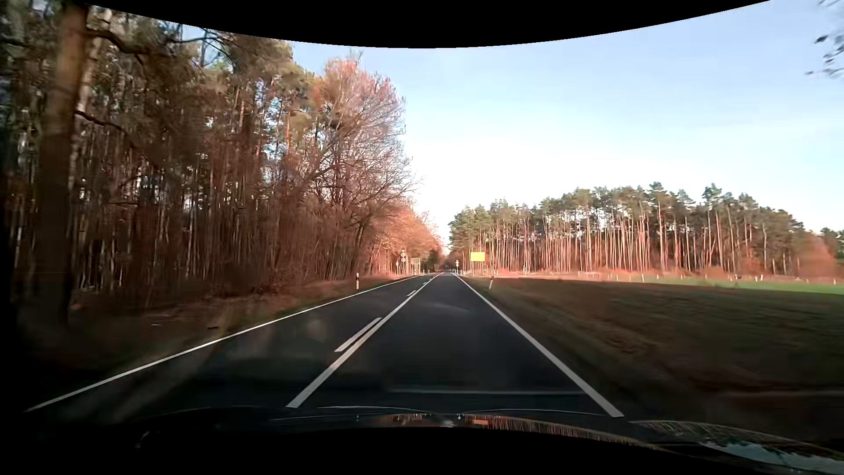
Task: Follow the waypoints while adhering to traffic rules and regulations
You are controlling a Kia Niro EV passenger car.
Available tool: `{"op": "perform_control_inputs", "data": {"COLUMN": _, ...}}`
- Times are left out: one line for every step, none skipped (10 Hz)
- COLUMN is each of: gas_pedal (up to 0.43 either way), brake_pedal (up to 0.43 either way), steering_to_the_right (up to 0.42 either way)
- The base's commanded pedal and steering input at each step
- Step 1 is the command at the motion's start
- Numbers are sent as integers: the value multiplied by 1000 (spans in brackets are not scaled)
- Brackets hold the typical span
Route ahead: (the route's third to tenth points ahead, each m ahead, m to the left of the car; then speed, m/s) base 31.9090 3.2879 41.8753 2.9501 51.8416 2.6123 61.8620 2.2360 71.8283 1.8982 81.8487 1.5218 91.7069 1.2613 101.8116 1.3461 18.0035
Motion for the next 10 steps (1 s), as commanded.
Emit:
{"op": "perform_control_inputs", "data": {"gas_pedal": 138, "brake_pedal": 0, "steering_to_the_right": -2}}
{"op": "perform_control_inputs", "data": {"gas_pedal": 138, "brake_pedal": 0, "steering_to_the_right": -1}}
{"op": "perform_control_inputs", "data": {"gas_pedal": 138, "brake_pedal": 0, "steering_to_the_right": -1}}
{"op": "perform_control_inputs", "data": {"gas_pedal": 138, "brake_pedal": 0, "steering_to_the_right": -1}}
{"op": "perform_control_inputs", "data": {"gas_pedal": 138, "brake_pedal": 0, "steering_to_the_right": -1}}
{"op": "perform_control_inputs", "data": {"gas_pedal": 138, "brake_pedal": 0, "steering_to_the_right": 0}}
{"op": "perform_control_inputs", "data": {"gas_pedal": 138, "brake_pedal": 0, "steering_to_the_right": 0}}
{"op": "perform_control_inputs", "data": {"gas_pedal": 138, "brake_pedal": 0, "steering_to_the_right": 1}}
{"op": "perform_control_inputs", "data": {"gas_pedal": 138, "brake_pedal": 0, "steering_to_the_right": 1}}
{"op": "perform_control_inputs", "data": {"gas_pedal": 138, "brake_pedal": 0, "steering_to_the_right": 1}}
